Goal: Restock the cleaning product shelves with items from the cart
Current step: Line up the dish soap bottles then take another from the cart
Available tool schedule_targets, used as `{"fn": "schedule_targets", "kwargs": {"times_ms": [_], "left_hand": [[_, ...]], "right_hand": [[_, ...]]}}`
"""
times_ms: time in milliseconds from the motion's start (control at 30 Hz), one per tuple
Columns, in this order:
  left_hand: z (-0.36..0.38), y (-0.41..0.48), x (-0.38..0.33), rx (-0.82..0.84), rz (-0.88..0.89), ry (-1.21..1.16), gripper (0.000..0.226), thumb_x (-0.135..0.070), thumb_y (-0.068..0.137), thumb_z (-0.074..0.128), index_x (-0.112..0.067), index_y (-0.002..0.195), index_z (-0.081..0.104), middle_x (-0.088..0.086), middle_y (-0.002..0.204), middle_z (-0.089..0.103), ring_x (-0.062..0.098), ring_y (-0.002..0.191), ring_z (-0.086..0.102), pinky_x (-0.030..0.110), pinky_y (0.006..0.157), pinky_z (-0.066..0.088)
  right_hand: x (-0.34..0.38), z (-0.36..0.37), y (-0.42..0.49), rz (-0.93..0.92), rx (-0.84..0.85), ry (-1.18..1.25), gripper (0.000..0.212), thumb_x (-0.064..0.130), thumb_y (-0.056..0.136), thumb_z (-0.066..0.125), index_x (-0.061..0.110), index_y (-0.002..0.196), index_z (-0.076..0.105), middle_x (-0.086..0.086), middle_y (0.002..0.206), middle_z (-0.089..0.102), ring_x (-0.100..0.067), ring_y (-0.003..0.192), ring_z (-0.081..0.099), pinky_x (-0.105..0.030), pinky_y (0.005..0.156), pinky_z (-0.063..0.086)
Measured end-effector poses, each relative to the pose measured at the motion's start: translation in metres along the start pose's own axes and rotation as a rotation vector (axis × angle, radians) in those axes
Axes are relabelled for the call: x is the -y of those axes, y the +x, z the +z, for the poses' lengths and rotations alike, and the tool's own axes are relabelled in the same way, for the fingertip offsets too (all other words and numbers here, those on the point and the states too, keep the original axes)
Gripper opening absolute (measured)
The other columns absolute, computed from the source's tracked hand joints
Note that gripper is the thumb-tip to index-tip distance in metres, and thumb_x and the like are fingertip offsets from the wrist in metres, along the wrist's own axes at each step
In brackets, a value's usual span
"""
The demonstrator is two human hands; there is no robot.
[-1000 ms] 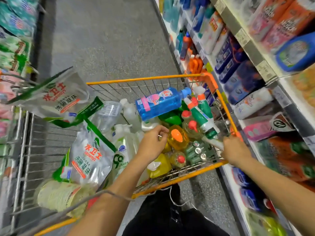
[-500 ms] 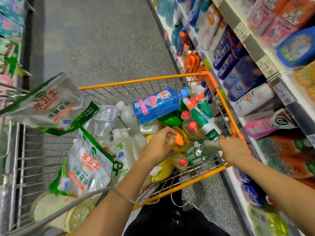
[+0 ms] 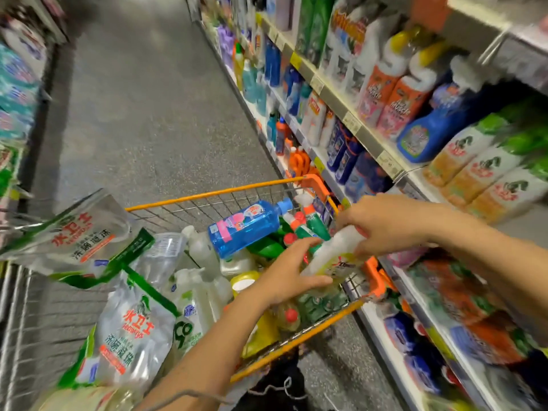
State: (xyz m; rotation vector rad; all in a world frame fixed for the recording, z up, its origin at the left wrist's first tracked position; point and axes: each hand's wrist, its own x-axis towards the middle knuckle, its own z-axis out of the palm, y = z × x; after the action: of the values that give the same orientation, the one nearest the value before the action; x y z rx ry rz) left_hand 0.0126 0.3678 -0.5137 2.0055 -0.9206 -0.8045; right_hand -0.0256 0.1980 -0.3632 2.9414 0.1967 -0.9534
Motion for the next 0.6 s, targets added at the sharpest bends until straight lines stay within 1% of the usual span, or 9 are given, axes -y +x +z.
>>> {"fn": "schedule_targets", "kwargs": {"times_ms": [100, 167, 233, 267, 300, 367, 467, 533, 600], "left_hand": [[0.003, -0.006, -0.027, -0.056, 0.086, -0.088, 0.053, -0.052, 0.079, 0.067, -0.032, 0.125, 0.051, -0.005, 0.121, 0.062, 0.012, 0.109, 0.06, 0.041, 0.095, 0.049], [0.006, -0.011, -0.041, -0.121, 0.097, -0.153, 0.049, -0.054, 0.077, 0.065, -0.033, 0.12, 0.054, -0.002, 0.112, 0.067, 0.016, 0.102, 0.064, 0.042, 0.092, 0.051], [0.008, -0.015, -0.055, -0.143, 0.102, -0.265, 0.036, -0.044, 0.081, 0.069, -0.034, 0.113, 0.057, -0.002, 0.106, 0.069, 0.019, 0.101, 0.066, 0.042, 0.089, 0.054], [0.008, -0.017, -0.063, -0.143, 0.11, -0.321, 0.029, -0.036, 0.085, 0.07, -0.034, 0.11, 0.058, -0.005, 0.105, 0.069, 0.015, 0.1, 0.066, 0.037, 0.088, 0.055], [0.008, -0.019, -0.072, -0.147, 0.126, -0.377, 0.024, -0.031, 0.087, 0.069, -0.032, 0.109, 0.058, -0.008, 0.104, 0.07, 0.01, 0.098, 0.067, 0.032, 0.085, 0.055], [0.01, -0.024, -0.091, -0.17, 0.165, -0.457, 0.022, -0.029, 0.087, 0.063, -0.027, 0.109, 0.059, -0.013, 0.099, 0.071, 0.002, 0.094, 0.066, 0.022, 0.08, 0.053], [0.014, -0.032, -0.127, -0.188, 0.211, -0.536, 0.029, -0.035, 0.087, 0.06, -0.024, 0.114, 0.056, -0.017, 0.102, 0.072, 0.002, 0.098, 0.065, 0.019, 0.081, 0.051], [0.018, -0.036, -0.15, -0.19, 0.251, -0.526, 0.038, -0.045, 0.088, 0.062, -0.025, 0.12, 0.054, -0.015, 0.113, 0.069, 0.005, 0.107, 0.063, 0.022, 0.086, 0.051], [0.024, -0.041, -0.172, -0.161, 0.293, -0.532, 0.045, -0.046, 0.086, 0.064, -0.026, 0.125, 0.051, -0.014, 0.118, 0.067, 0.005, 0.112, 0.061, 0.022, 0.088, 0.05]], "right_hand": [[-0.001, -0.028, -0.027, -0.065, -0.076, -0.005, 0.041, 0.031, 0.082, 0.069, 0.031, 0.121, 0.058, 0.008, 0.087, 0.06, -0.015, 0.082, 0.053, -0.034, 0.076, 0.049], [-0.008, -0.035, -0.044, -0.096, -0.172, 0.075, 0.05, 0.029, 0.082, 0.071, 0.029, 0.129, 0.053, 0.009, 0.099, 0.061, -0.012, 0.09, 0.055, -0.029, 0.082, 0.046], [-0.018, -0.035, -0.064, -0.111, -0.368, 0.307, 0.075, 0.032, 0.08, 0.075, 0.029, 0.144, 0.035, 0.014, 0.129, 0.052, -0.004, 0.114, 0.05, -0.021, 0.095, 0.04], [-0.022, -0.029, -0.075, -0.105, -0.507, 0.466, 0.085, 0.034, 0.077, 0.078, 0.03, 0.147, 0.029, 0.016, 0.135, 0.044, 0.0, 0.12, 0.045, -0.019, 0.1, 0.038], [-0.024, -0.02, -0.085, -0.091, -0.653, 0.64, 0.086, 0.036, 0.074, 0.079, 0.031, 0.145, 0.03, 0.015, 0.138, 0.044, 0.001, 0.121, 0.045, -0.02, 0.102, 0.039], [-0.024, 0.007, -0.102, -0.016, -0.827, 0.922, 0.073, 0.044, 0.07, 0.075, 0.029, 0.134, 0.045, 0.009, 0.127, 0.055, -0.005, 0.111, 0.056, -0.028, 0.095, 0.049], [-0.012, 0.05, -0.119, -0.046, -0.861, 1.229, 0.049, 0.043, 0.069, 0.069, 0.019, 0.112, 0.063, 0.007, 0.105, 0.07, -0.011, 0.096, 0.064, -0.023, 0.082, 0.053], [-0.002, 0.063, -0.132, -0.104, -0.935, 1.347, 0.034, 0.033, 0.072, 0.068, 0.016, 0.102, 0.066, 0.006, 0.094, 0.073, -0.009, 0.09, 0.067, -0.019, 0.078, 0.053], [0.003, 0.066, -0.149, -0.112, -1.04, 1.389, 0.027, 0.028, 0.076, 0.067, 0.014, 0.1, 0.065, 0.007, 0.092, 0.074, -0.005, 0.087, 0.067, -0.017, 0.075, 0.052]]}}
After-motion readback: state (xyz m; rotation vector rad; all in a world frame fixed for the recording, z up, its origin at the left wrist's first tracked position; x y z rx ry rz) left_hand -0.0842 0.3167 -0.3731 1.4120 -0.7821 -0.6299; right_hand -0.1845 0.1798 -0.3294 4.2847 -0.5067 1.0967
